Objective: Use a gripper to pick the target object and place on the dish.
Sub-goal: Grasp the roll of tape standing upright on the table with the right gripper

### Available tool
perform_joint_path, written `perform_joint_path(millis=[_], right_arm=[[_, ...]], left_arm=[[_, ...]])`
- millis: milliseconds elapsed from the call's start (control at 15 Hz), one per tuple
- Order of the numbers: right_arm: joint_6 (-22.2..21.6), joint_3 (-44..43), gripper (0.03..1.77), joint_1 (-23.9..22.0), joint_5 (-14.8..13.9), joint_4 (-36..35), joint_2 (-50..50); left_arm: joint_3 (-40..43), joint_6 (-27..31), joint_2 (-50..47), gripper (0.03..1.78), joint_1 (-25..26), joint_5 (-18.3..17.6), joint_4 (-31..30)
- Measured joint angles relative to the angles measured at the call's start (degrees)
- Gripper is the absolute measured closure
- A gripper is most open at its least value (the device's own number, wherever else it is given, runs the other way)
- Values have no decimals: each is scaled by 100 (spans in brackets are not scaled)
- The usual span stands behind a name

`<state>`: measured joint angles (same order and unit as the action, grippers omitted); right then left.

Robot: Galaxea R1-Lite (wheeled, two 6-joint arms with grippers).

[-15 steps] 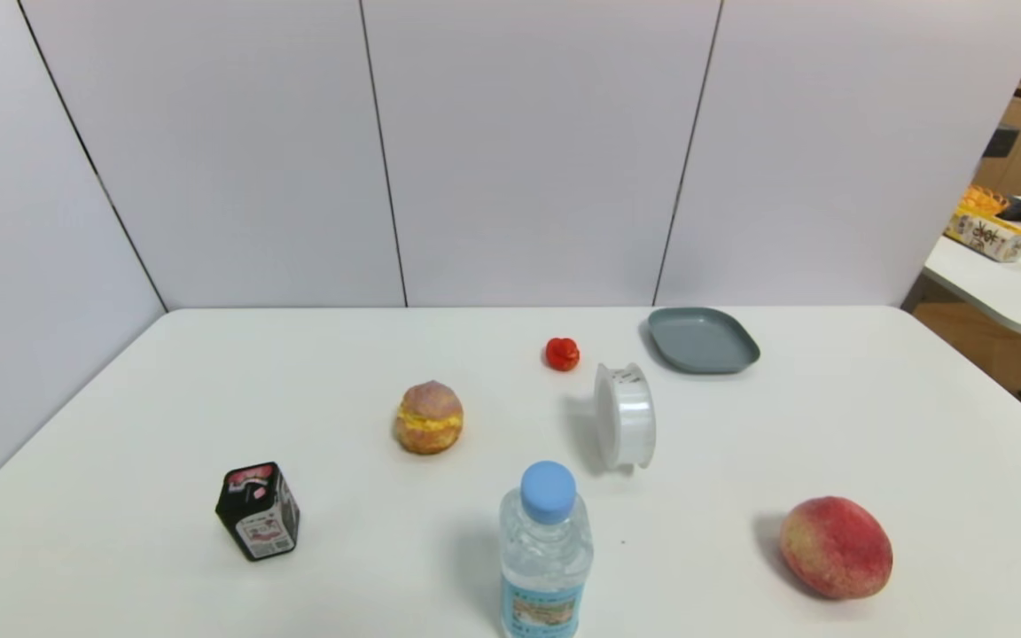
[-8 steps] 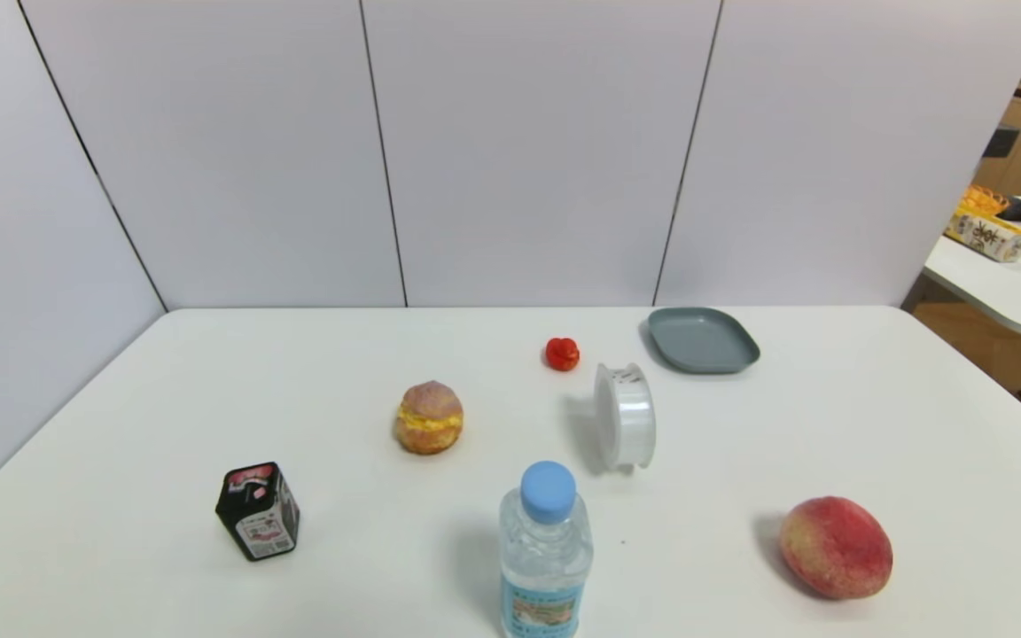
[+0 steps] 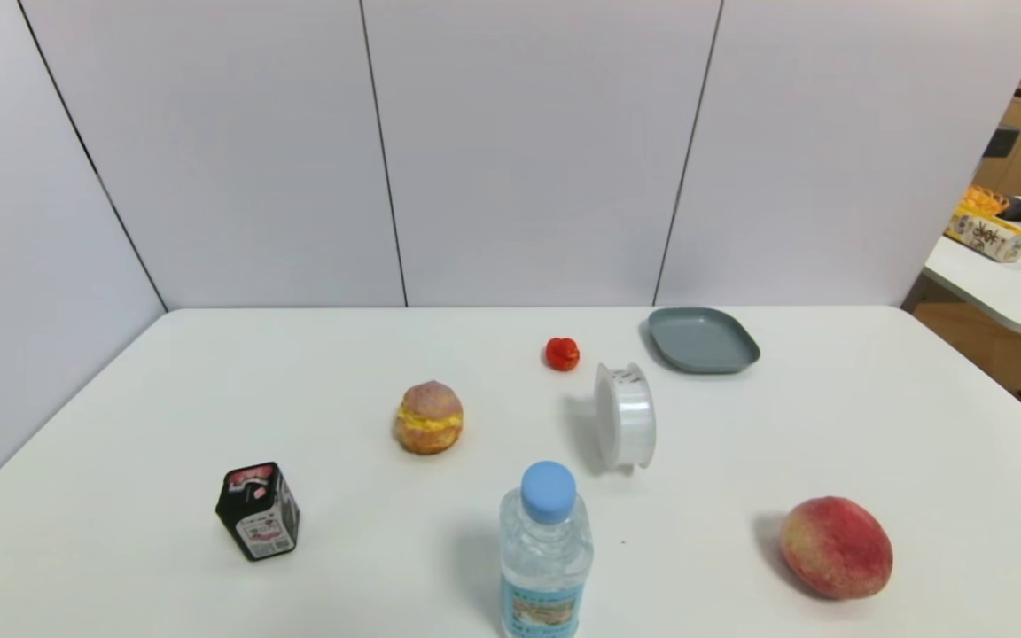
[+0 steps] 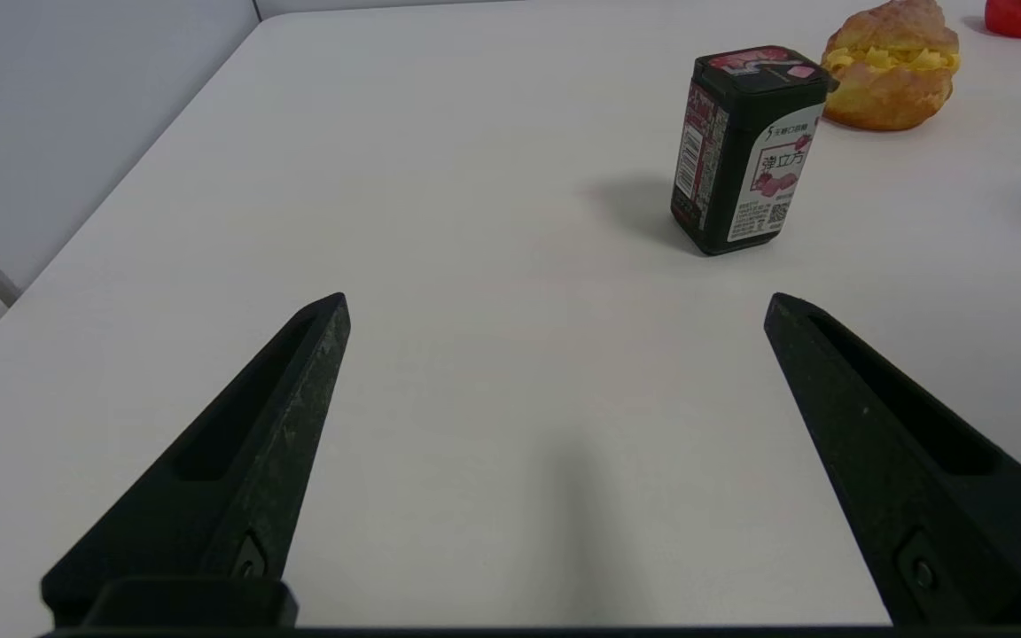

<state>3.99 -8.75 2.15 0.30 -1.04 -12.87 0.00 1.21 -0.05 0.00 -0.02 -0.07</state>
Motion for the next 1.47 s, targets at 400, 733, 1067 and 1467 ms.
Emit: perform_joint_path(millis=[400, 733, 1067, 1467], right_arm=[[80, -2189, 9, 372, 79, -12, -1612], [116, -3936, 9, 411, 226, 62, -3067], [436, -5658, 9, 621, 265, 869, -4253], [491, -7956, 9, 1742, -474, 1597, -5804]], left_arm=[[0, 0, 0, 12, 0, 2, 0], [0, 0, 0, 12, 0, 2, 0], [0, 2, 0, 12, -2, -2, 0], [0, 0, 0, 12, 0, 0, 0]])
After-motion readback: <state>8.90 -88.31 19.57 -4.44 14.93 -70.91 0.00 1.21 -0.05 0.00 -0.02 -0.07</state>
